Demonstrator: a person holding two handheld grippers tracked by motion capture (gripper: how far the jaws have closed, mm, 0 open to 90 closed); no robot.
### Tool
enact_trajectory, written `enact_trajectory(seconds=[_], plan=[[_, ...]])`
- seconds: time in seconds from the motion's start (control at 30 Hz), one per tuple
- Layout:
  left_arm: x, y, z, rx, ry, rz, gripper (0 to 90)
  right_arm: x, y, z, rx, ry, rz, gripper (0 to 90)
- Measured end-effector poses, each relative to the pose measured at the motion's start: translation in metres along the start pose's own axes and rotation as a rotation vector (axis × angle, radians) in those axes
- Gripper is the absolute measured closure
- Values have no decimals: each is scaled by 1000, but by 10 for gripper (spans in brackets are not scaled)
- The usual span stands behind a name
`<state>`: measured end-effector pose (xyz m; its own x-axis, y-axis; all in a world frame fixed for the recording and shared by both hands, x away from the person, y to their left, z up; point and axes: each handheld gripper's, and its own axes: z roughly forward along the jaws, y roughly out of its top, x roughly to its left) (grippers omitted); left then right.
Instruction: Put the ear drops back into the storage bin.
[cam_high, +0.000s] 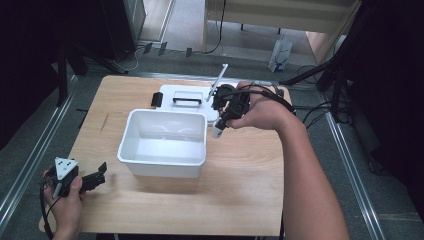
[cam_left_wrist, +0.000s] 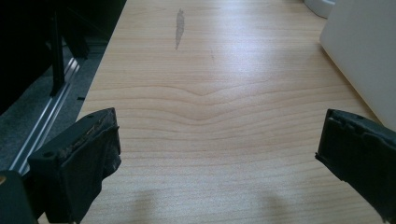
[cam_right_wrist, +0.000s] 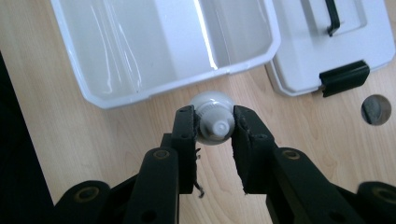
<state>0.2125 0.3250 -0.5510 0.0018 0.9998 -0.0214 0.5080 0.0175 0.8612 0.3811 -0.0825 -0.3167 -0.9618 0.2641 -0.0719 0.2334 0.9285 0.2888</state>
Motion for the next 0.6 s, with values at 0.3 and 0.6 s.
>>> enact_trajectory(seconds=[0.3, 0.6], plan=[[0, 0, 0, 3, -2, -2, 0, 8, 29, -7, -28, 19, -37, 719], [0, 0, 0, 3, -4, -3, 0, 18, 52, 13, -14, 42, -88, 719]])
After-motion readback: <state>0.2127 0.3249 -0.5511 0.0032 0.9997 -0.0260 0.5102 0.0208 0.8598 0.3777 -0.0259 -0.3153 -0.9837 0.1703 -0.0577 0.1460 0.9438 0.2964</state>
